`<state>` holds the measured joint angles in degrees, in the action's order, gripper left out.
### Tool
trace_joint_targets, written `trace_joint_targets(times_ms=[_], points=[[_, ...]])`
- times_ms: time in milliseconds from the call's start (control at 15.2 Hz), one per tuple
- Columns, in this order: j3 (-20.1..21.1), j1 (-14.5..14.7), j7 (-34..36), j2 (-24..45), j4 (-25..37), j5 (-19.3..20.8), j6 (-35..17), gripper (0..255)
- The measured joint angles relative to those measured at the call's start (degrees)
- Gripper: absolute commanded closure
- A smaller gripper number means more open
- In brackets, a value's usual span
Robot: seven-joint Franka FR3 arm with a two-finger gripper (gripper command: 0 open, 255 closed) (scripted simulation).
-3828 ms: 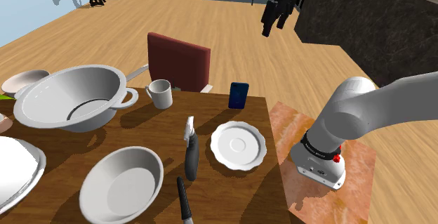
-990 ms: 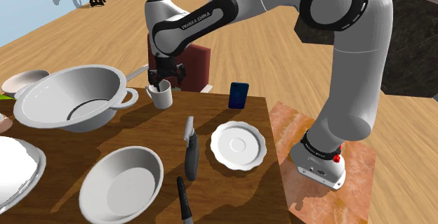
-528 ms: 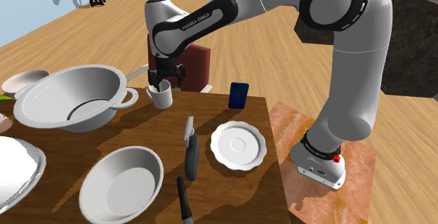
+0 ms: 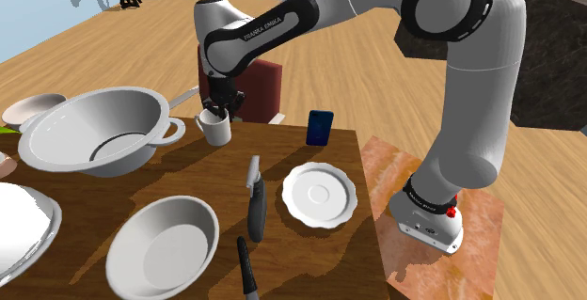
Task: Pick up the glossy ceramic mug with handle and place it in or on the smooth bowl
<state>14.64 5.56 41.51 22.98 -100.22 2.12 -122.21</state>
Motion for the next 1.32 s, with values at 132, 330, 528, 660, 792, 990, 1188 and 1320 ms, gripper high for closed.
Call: trace_joint_targets(times_ms=[132,330,528,660,792,990,1188,1320], points=[[0.0,0.0,0.0,0.0,0.0,0.0,0.0,255],[0.1,0.0,0.0,-0.8,0.5,-0.2,1.3,255],[0.2,-0.1,-0.1,-1.3,2.1,-0.4,3.4,255],[0.3,-0.1,-0.1,-2.0,2.6,-0.5,4.6,255],[0.3,-0.2,-0.1,-2.5,3.5,-0.6,5.9,255],[0.4,-0.2,-0.1,-3.3,4.5,-0.9,7.7,255],[0.5,-0.3,-0.2,-4.1,6.1,-1.1,10.0,255],[0.5,-0.3,-0.3,-4.4,7.2,-1.1,11.4,255]])
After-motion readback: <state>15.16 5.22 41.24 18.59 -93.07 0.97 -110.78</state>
